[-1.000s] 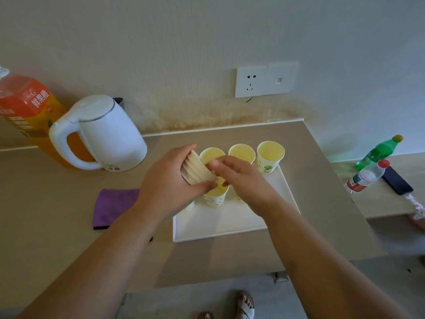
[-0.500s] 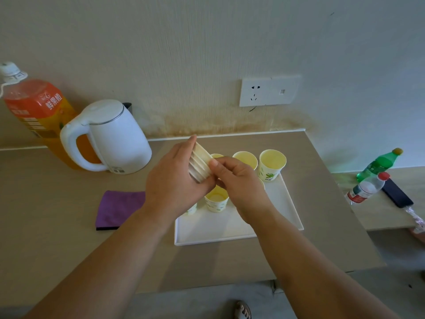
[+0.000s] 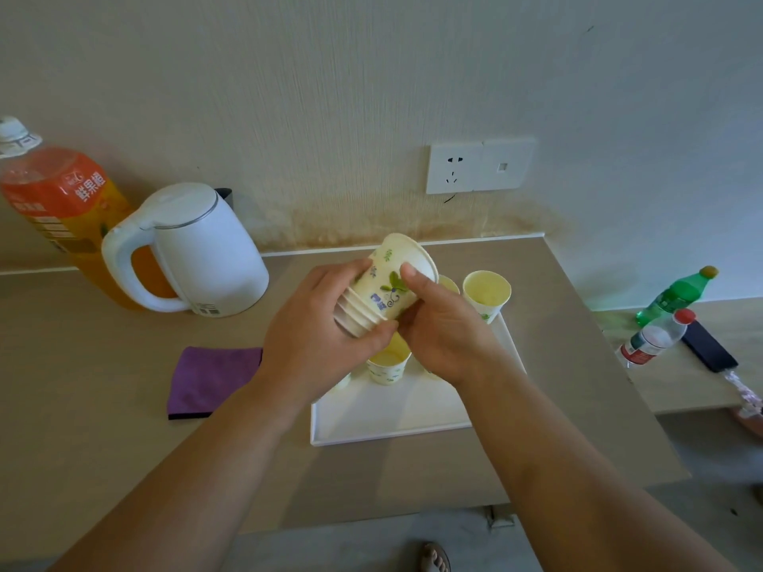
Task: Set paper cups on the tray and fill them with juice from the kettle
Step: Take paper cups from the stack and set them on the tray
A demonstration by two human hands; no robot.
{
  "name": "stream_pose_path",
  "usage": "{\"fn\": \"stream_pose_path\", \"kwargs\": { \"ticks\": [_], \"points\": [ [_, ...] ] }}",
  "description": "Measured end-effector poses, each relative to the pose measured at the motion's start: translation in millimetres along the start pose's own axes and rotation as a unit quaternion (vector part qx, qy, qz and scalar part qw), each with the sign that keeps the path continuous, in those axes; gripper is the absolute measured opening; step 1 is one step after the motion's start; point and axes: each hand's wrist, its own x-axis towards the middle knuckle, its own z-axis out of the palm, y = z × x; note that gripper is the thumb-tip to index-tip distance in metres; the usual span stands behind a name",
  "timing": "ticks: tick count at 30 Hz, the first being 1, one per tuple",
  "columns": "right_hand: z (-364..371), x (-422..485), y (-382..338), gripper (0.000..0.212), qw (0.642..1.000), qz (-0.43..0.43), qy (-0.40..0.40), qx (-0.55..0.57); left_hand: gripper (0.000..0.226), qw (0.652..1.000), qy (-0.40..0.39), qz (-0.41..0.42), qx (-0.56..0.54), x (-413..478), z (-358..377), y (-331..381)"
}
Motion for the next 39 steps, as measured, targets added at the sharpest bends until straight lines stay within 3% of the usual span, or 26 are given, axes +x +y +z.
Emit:
{"fn": "stream_pose_path", "kwargs": {
  "ticks": [2,4,7,9,15,19,30,39],
  "points": [
    [-2,0,-1,0.047,0.998,0.048,-0.016,0.042,0.072,1.0,-0.016,-0.004,-0.021,1,-1,0],
    [-9,2,-3,0.042,0.997,0.041,-0.006,0.069,0.073,0.999,-0.025,-0.016,-0.045,3,-2,1],
    [-24,1,-15,0.042,0.996,-0.024,0.022,0.089,0.072,0.995,-0.016,-0.052,-0.084,6,-4,0],
    [-44,0,-23,0.057,0.992,-0.093,0.045,0.079,0.069,0.992,-0.01,-0.074,-0.104,9,-3,-1],
    [-122,-12,-22,0.086,0.949,-0.193,0.216,-0.124,0.067,0.985,-0.02,-0.099,-0.141,13,5,1],
    [-155,-13,-1,0.081,0.916,-0.182,0.277,-0.225,0.068,0.985,-0.035,-0.094,-0.14,14,15,4],
    [-177,-1,38,0.073,0.906,-0.131,0.264,-0.303,0.088,0.985,-0.035,-0.092,-0.141,13,22,3],
    [-176,0,41,0.074,0.902,-0.12,0.254,-0.326,0.09,0.987,-0.032,-0.091,-0.126,11,25,0]
  ]
}}
